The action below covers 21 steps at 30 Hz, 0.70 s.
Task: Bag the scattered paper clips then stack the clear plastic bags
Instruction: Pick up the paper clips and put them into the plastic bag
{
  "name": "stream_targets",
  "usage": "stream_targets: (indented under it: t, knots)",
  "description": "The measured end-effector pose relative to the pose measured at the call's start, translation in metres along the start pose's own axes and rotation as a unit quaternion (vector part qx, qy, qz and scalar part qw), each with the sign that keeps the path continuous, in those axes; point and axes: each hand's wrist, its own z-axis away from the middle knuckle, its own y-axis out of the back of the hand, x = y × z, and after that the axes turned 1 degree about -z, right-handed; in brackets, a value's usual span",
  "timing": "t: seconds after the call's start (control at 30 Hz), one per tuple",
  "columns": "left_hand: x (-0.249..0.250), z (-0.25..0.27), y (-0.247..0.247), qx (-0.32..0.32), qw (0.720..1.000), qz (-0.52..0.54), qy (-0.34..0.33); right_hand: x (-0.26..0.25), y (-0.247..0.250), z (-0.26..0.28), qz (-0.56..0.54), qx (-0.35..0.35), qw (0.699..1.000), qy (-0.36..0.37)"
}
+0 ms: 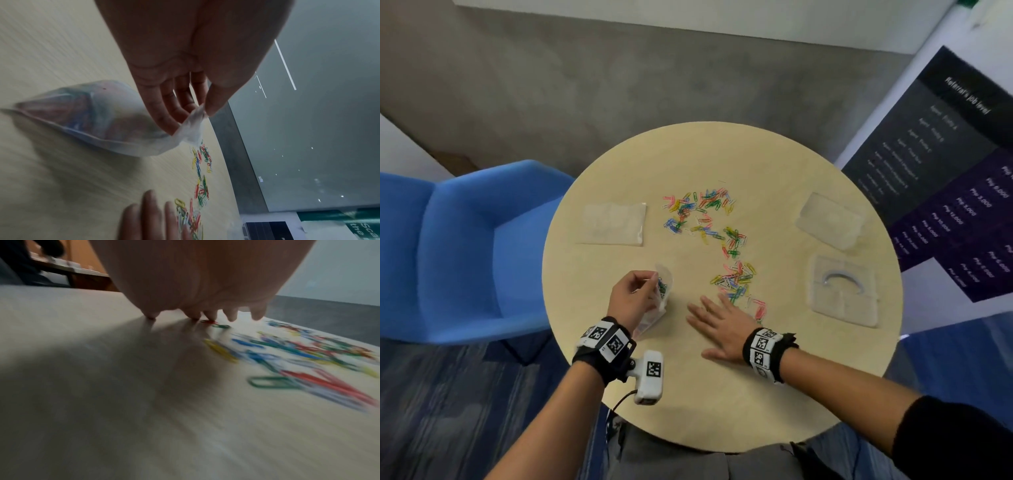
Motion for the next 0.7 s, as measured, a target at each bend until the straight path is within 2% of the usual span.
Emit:
stream_targets:
  t: [0.2,0.27,0.33,0.47,0.63,0.7]
  knots:
    - [-0.003,0.001,0.0,-0.006,1.0,-0.006,0.0,0.058,0.024,-0.005,-0.005,-0.016,0.984,-0.177]
    - [-0.003,0.001,-0.001,-0.003,1.0,-0.003,0.004,0.072,0.027,-0.004,-0.046,-0.038,0.975,-0.216]
    - [-0.004,0.0,-0.002,-0.004,1.0,-0.004,0.004,0.076,0.03,-0.003,-0.086,-0.043,0.968,-0.234]
    - [-0.005,-0.003,-0.006,-0.009,1.0,-0.009,0.003,0.074,0.029,0.0,-0.066,0.016,0.977,-0.202]
    - [-0.007,-0.006,-0.023,-0.019,1.0,-0.025,-0.004,0.079,0.031,0.002,-0.115,0.049,0.967,-0.222]
    - [-0.007,-0.007,-0.03,-0.028,0.999,-0.038,-0.011,0.085,0.033,0.004,-0.196,0.077,0.941,-0.265]
